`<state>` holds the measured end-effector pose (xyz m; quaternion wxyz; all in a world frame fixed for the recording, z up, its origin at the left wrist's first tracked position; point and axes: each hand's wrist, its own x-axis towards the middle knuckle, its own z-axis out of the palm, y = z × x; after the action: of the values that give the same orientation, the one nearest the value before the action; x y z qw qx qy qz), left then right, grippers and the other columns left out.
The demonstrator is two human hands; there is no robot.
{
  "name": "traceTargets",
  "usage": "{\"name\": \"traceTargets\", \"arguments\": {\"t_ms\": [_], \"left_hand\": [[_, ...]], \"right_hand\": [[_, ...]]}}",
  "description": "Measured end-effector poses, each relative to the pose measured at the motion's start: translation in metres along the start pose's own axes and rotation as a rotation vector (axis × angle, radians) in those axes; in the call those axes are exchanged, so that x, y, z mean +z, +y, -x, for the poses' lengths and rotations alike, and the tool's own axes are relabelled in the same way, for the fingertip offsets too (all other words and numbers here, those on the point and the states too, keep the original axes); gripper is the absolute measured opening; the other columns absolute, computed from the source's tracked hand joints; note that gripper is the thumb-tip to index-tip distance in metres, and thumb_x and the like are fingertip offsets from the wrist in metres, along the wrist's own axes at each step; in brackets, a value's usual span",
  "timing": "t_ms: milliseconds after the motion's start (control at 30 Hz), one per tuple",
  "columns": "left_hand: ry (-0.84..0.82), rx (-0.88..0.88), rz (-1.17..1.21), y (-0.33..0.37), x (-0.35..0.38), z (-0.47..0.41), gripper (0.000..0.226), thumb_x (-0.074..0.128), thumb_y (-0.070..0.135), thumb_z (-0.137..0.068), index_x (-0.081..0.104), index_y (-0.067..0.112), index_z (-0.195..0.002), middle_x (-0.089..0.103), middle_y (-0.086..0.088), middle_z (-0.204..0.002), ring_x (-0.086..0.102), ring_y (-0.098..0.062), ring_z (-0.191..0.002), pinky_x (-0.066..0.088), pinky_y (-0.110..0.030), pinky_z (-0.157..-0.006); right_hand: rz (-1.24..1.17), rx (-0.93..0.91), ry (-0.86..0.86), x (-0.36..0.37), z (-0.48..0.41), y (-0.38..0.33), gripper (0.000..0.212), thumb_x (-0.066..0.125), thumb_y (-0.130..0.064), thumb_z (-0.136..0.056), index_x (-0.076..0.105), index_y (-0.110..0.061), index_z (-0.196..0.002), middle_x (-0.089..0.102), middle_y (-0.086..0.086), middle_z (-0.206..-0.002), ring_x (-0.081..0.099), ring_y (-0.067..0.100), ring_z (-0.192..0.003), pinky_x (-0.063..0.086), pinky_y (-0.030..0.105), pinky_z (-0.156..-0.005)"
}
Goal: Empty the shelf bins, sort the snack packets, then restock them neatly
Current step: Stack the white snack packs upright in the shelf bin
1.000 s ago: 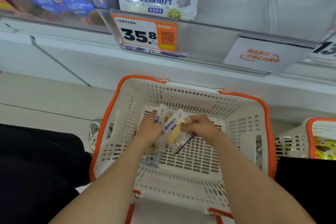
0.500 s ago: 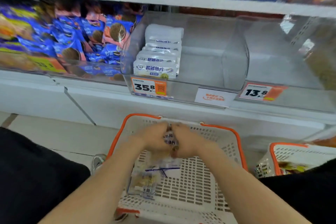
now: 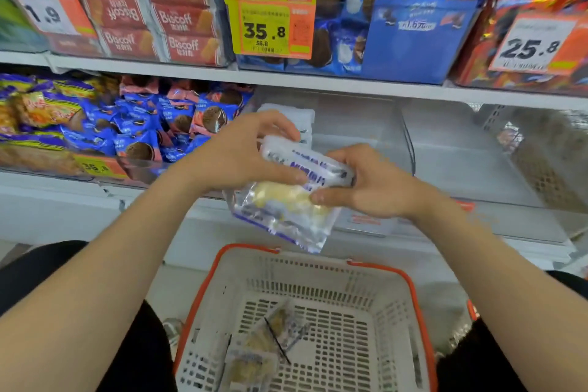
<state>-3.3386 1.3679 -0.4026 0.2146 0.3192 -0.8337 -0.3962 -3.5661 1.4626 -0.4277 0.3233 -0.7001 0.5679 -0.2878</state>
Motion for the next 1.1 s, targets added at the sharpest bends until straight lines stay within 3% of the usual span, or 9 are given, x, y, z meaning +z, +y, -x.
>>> {"name": "traceTargets", "arguments": {"t_ms": [100,167,267,400,600,733,900,1000,1100], "left_hand": [[0.269,0.074,0.115,-0.023,0.001,-0.025,0.033,0.081,0.038,-0.091,0.067,0.023,-0.117,0.072,0.006,-0.112,0.073,-0.013,-0.1,0.061,-0.039,-0.086],[0.372,0.044,0.076,-0.045,0.001,-0.038,0.013,0.057,0.014,-0.106,0.065,0.016,-0.116,0.072,-0.001,-0.109,0.072,-0.015,-0.098,0.06,-0.04,-0.091],[0.235,-0.057,-0.265,-0.074,-0.002,-0.051,0.042,0.049,-0.01,-0.092,0.06,0.015,-0.125,0.067,-0.006,-0.117,0.067,-0.024,-0.109,0.055,-0.036,-0.093],[-0.122,-0.012,-0.738,-0.089,0.005,-0.061,0.039,0.08,0.013,-0.084,0.054,0.024,-0.112,0.068,-0.007,-0.12,0.063,-0.028,-0.111,0.04,-0.029,-0.077],[-0.181,0.006,-0.737,-0.096,0.007,-0.077,0.028,0.083,0.026,-0.068,0.068,0.033,-0.09,0.069,0.009,-0.095,0.067,-0.02,-0.093,0.058,-0.041,-0.074],[-0.124,0.003,-0.677,-0.092,0.004,-0.082,0.042,0.077,-0.001,-0.075,0.076,0.031,-0.102,0.072,0.01,-0.098,0.069,-0.012,-0.093,0.057,-0.031,-0.078],[-0.128,-0.033,-0.471,-0.075,-0.01,-0.075,0.062,0.042,-0.018,-0.09,0.077,0.028,-0.112,0.071,0.014,-0.109,0.066,0.0,-0.108,0.045,-0.001,-0.082],[-0.126,-0.02,-0.357,-0.065,-0.005,-0.068,0.045,0.05,-0.002,-0.098,0.074,0.029,-0.12,0.071,0.013,-0.122,0.063,-0.001,-0.115,0.047,-0.013,-0.097],[-0.234,-0.041,-0.447,-0.072,0.008,-0.067,0.038,0.072,0.04,-0.095,0.064,0.034,-0.132,0.063,0.016,-0.134,0.056,-0.005,-0.123,0.043,-0.027,-0.109]], "right_hand": [[0.062,0.03,0.137,-0.03,-0.013,0.009,0.018,0.086,-0.023,-0.086,0.075,-0.02,-0.099,0.076,-0.01,-0.085,0.067,0.001,-0.073,0.052,0.027,-0.071],[0.122,0.028,0.289,-0.041,-0.02,0.018,0.02,0.086,-0.027,-0.085,0.074,-0.02,-0.1,0.077,-0.01,-0.086,0.068,0.0,-0.073,0.052,0.024,-0.07],[0.313,-0.006,0.427,-0.042,-0.029,0.031,0.022,0.086,-0.034,-0.083,0.07,-0.026,-0.097,0.071,-0.018,-0.079,0.065,-0.004,-0.073,0.047,0.016,-0.065],[0.454,-0.048,0.26,-0.023,-0.034,0.043,0.024,0.084,-0.038,-0.083,0.065,-0.026,-0.093,0.067,-0.012,-0.075,0.063,0.008,-0.071,0.052,0.034,-0.065],[0.561,0.026,-0.033,-0.001,-0.044,0.053,0.021,0.078,-0.04,-0.087,0.059,-0.035,-0.097,0.068,-0.013,-0.087,0.062,0.018,-0.088,0.054,0.039,-0.076],[0.523,0.047,-0.106,0.009,-0.059,0.055,0.024,0.076,-0.037,-0.09,0.07,-0.025,-0.11,0.073,-0.003,-0.104,0.062,0.02,-0.098,0.053,0.038,-0.083],[0.46,0.17,-0.018,0.023,-0.078,0.048,0.026,0.082,-0.038,-0.081,0.067,-0.022,-0.094,0.066,-0.001,-0.099,0.058,0.02,-0.098,0.045,0.029,-0.075],[0.421,0.301,0.008,0.034,-0.086,0.043,0.054,0.079,-0.038,-0.08,0.056,-0.012,-0.122,0.063,0.003,-0.108,0.062,0.023,-0.105,0.051,0.033,-0.076],[0.357,0.491,-0.042,0.037,-0.085,0.031,0.092,0.075,-0.039,-0.088,0.018,-0.002,-0.152,0.06,0.006,-0.113,0.058,0.021,-0.099,0.046,0.029,-0.066]]}}
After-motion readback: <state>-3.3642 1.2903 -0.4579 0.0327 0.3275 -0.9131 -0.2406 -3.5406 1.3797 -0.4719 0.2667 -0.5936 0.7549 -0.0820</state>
